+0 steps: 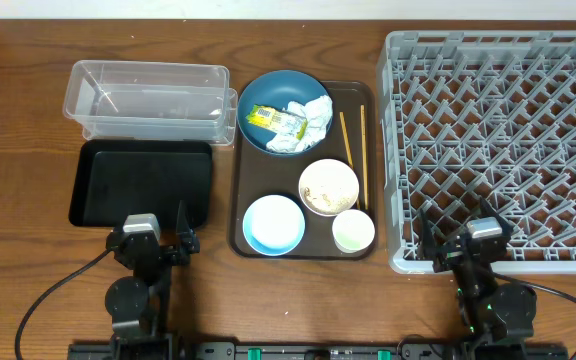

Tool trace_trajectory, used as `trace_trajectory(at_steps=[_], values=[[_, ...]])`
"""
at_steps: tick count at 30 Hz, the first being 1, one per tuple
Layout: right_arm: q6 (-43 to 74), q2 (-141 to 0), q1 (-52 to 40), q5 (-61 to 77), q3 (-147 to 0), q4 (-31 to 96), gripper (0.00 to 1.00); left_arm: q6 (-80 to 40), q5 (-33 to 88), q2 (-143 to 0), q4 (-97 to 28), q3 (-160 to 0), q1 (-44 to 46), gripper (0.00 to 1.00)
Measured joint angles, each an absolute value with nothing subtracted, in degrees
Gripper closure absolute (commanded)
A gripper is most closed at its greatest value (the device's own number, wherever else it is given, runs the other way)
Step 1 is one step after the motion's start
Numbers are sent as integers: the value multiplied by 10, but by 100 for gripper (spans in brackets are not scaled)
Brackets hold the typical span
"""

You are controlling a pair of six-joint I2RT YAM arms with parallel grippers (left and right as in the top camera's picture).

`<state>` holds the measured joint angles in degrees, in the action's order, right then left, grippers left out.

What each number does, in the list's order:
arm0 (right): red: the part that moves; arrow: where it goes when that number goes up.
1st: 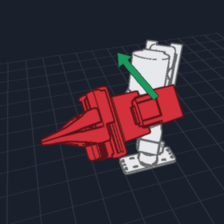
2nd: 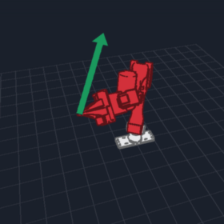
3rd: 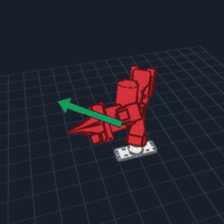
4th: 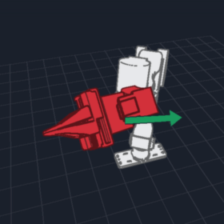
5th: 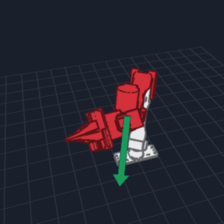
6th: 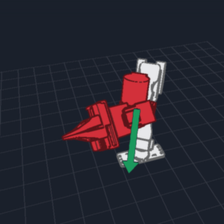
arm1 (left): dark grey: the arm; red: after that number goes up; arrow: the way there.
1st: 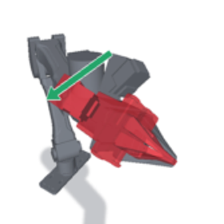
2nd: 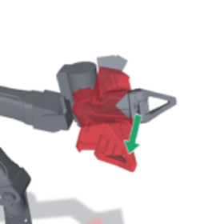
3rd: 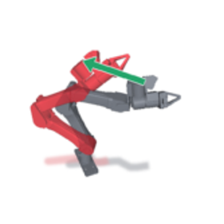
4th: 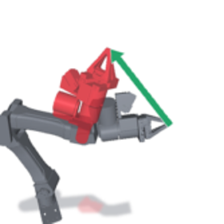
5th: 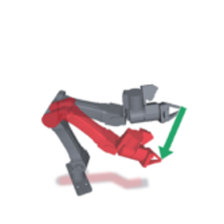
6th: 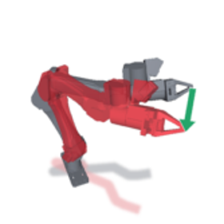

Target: Sort waste into correct bins and load items into the dishwasher rack

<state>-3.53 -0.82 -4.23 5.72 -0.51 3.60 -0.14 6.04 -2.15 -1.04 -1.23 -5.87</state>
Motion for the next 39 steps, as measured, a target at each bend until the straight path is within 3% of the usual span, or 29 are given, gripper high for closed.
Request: trace_trajectory(at_steps=[13, 19, 29, 39], values=[[-35, -8, -42, 3, -4, -33, 1, -11, 93, -26, 21, -35, -59, 11], [-35, -7, -42, -46, -5, -93, 1, -14, 106, -92, 90, -103, -59, 11], [-10, -50, -42, -73, -58, -101, 1, -15, 176, -385, 137, -288, -59, 11], [-29, -280, -42, -53, -218, -41, 1, -2, 212, -705, -54, -631, 4, 11]])
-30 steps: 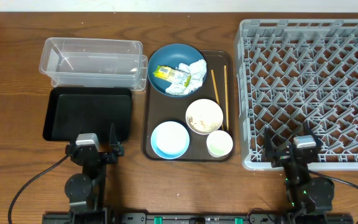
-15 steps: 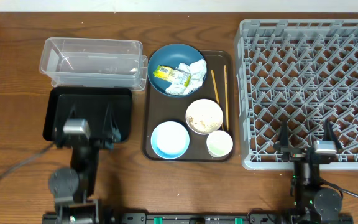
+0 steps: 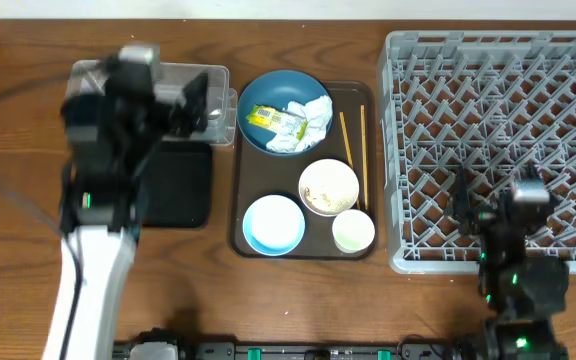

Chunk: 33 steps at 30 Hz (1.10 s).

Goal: Sort waste into correct bins and load items into the dishwasher rack
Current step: 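Reach the left gripper to the teal plate's wrapper and tissue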

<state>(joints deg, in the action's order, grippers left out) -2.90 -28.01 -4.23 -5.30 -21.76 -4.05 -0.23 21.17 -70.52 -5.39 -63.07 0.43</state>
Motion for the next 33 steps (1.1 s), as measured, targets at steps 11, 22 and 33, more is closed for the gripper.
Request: trace_trajectory(at_steps=[11, 22, 33], values=[[-46, -559, -42, 2, -591, 295, 1, 20, 112, -957, -388, -992, 145, 11], [-49, -650, -42, 16, -685, 441, 1, 28, 55, -1105, -436, -1033, 230, 11], [-49, -652, -42, 41, -685, 469, 1, -58, 49, -1214, -357, -1033, 231, 11]])
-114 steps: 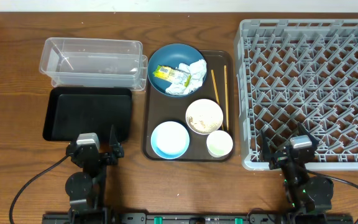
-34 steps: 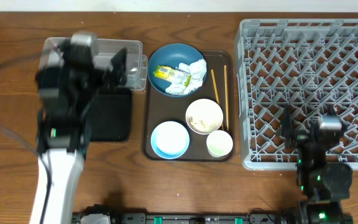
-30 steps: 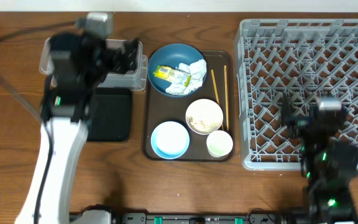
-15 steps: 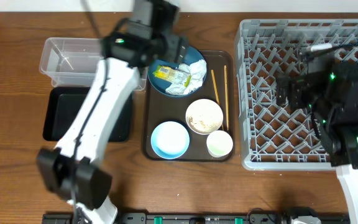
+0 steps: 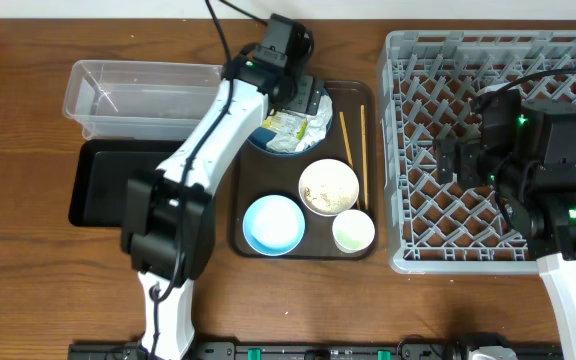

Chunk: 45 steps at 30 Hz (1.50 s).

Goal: Sort waste into correct bins and load items into the dishwasher rack
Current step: 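Reach the left gripper to the teal plate's wrapper and tissue, then grasp the yellow wrapper and tissue with the left gripper, then carry the wrapper and tissue left and drop into clear bin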

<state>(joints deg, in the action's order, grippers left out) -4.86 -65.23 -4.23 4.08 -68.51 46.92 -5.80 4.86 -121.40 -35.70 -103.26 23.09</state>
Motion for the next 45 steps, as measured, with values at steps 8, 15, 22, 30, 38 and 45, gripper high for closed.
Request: trace_trajectory(at_steps=[8, 15, 22, 30, 38, 45], values=[[-49, -652, -42, 44, -685, 476, 1, -173, 37, -1281, -357, -1033, 231, 11], [-49, -652, -42, 48, -685, 477, 1, -216, 34, -1306, -355, -1033, 232, 11], [-49, -652, -42, 62, -685, 478, 1, -226, 23, -1325, -352, -1037, 235, 28], [-49, -652, -42, 65, -685, 477, 1, -230, 24, -1328, -354, -1037, 235, 94], [-48, -652, -42, 70, -685, 477, 1, -229, 52, -1300, -373, -1040, 230, 94], [-48, -652, -42, 71, -685, 477, 1, -229, 63, -1141, -376, -1041, 179, 94]])
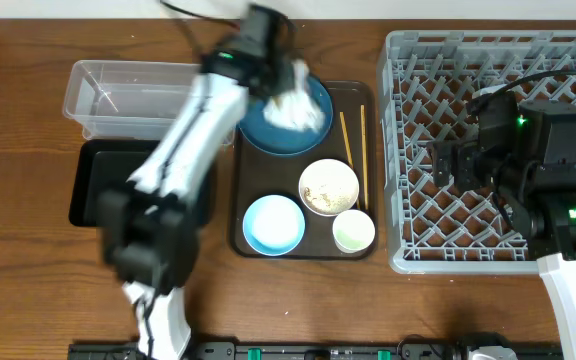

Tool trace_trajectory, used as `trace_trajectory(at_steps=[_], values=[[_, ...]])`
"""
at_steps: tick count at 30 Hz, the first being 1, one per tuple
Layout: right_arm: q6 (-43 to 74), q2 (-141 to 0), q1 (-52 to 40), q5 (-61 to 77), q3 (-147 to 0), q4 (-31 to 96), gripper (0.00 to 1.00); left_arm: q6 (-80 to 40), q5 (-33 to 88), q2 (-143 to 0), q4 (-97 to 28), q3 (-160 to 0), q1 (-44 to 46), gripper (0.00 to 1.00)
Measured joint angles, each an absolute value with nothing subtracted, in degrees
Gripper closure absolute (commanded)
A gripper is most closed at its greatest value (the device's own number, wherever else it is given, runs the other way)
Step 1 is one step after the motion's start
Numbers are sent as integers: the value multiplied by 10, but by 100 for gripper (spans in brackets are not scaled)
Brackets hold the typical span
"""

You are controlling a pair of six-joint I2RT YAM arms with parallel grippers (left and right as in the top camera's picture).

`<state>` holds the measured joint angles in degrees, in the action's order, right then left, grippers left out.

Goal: Sort waste into correct bins and load items into the dishwasher rack
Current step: 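Carry the wrapper and tissue left and drop into clear bin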

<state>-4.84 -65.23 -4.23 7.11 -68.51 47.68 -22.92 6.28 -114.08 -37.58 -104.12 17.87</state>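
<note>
A brown tray (238,215) holds a blue bowl (268,135) with a crumpled white napkin (296,105) in it; the yellow wrapper does not show. My left arm is motion-blurred and reaches over the bowl's far rim. The left gripper (280,80) is just above the napkin, its jaws too smeared to read. Also on the tray are a beige bowl with food scraps (328,186), a pale blue dish (273,223), a small cup (353,231) and two chopsticks (346,140). My right gripper (448,162) hangs open over the left part of the grey dishwasher rack (528,60).
A clear plastic bin (128,95) stands at the back left, with a black tray (93,190) in front of it. The rack fills the right side of the table.
The left arm has swung a little to the left and now blurs over the bowl's far rim. The yellow wrapper has gone from sight and the napkin looks shifted. The right arm has barely moved.
Both arms were folded at the table's front edge. Then the left arm was raised over the clear bin and the right over the rack's front. Then the left gripper was at the blue bowl's waste, the right over the rack's left part, where it stays now.
</note>
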Motion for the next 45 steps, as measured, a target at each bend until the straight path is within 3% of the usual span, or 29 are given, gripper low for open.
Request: trace_trajectory(at_steps=[5, 13, 24, 26, 28, 31, 37, 45], values=[[-48, -652, -42, 71, -685, 475, 1, -229, 62, -1066, -392, -1057, 107, 94], [-48, -652, -42, 71, -685, 473, 1, -229, 51, -1091, -442, -1049, 8, 94], [-48, -652, -42, 73, -685, 473, 1, -220, -27, -1165, -461, -1039, -24, 93], [-48, -652, -42, 74, -685, 473, 1, -214, -34, -1183, -460, -1039, -24, 83], [-48, -652, -42, 74, -685, 473, 1, -207, -38, -1197, -459, -1038, -24, 53], [-48, -652, -42, 74, -685, 473, 1, -204, -43, -1205, -458, -1035, -24, 33], [-48, -652, -42, 75, -685, 474, 1, -190, -48, -1204, -452, -1035, -25, 20], [-48, -652, -42, 75, -685, 473, 1, -133, -47, -1149, -458, -1036, -25, 17]])
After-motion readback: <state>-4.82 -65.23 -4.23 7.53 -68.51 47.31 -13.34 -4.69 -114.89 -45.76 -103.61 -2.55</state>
